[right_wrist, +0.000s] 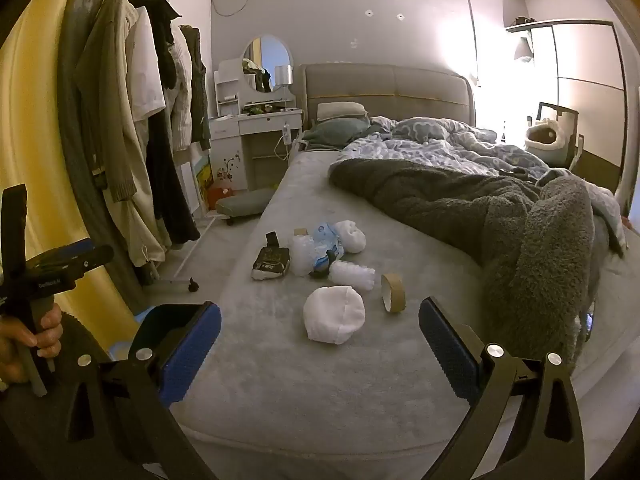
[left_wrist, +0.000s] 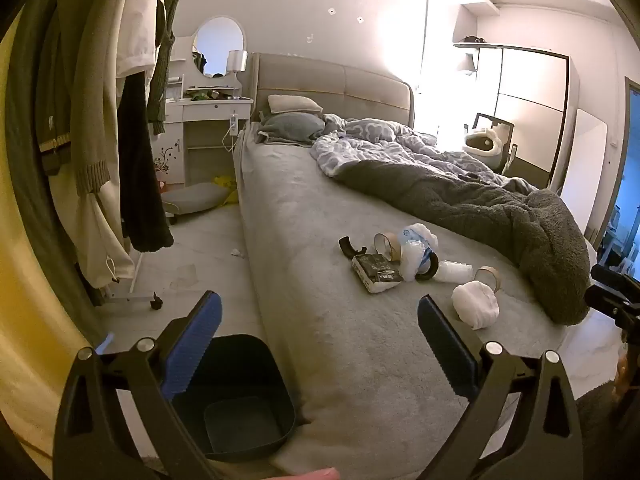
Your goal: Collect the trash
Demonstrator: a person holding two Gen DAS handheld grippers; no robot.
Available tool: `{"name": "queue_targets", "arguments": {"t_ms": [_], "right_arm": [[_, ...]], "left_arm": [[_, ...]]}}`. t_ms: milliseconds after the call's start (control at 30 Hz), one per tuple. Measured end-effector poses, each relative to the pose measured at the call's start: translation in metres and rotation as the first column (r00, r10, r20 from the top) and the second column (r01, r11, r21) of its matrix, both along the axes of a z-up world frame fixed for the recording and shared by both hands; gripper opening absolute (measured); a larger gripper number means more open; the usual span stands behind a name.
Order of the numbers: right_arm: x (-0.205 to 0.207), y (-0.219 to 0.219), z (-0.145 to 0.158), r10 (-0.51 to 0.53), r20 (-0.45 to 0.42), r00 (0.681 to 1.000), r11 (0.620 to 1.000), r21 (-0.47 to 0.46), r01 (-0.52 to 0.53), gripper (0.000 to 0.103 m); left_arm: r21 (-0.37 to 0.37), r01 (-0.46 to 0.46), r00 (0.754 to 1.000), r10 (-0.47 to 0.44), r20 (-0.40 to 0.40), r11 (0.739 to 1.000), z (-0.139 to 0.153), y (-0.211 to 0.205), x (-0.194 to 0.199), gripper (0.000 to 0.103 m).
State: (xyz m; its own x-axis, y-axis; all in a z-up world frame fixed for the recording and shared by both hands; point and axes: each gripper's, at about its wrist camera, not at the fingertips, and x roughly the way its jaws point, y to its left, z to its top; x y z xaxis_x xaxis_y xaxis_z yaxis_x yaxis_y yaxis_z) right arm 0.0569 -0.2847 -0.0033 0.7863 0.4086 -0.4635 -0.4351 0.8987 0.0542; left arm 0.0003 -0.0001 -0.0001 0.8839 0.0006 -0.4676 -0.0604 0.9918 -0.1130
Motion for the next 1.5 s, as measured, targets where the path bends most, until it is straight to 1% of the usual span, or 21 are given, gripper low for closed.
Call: {"name": "queue_targets", "arguments": {"t_ms": [1267, 1500], "right_arm": [[0.0018, 0.0004, -0.0012, 0.002, -0.009, 1.000, 1.000, 0.004, -0.002, 0.100], [0.0001, 0.0014, -0.0024, 0.004, -0.013, 1.000, 1.000, 0.007, -0.004, 0.100]], "left_arm": [[0.005, 0.001, 1.000, -0.001, -0.002, 1.000, -0.0001, -0.0003, 0.0000, 0.100], [0.004, 0.003, 1.000, -0.003, -0.004, 1.000, -0.0053, -0.0062, 0.0012, 0.100]]}}
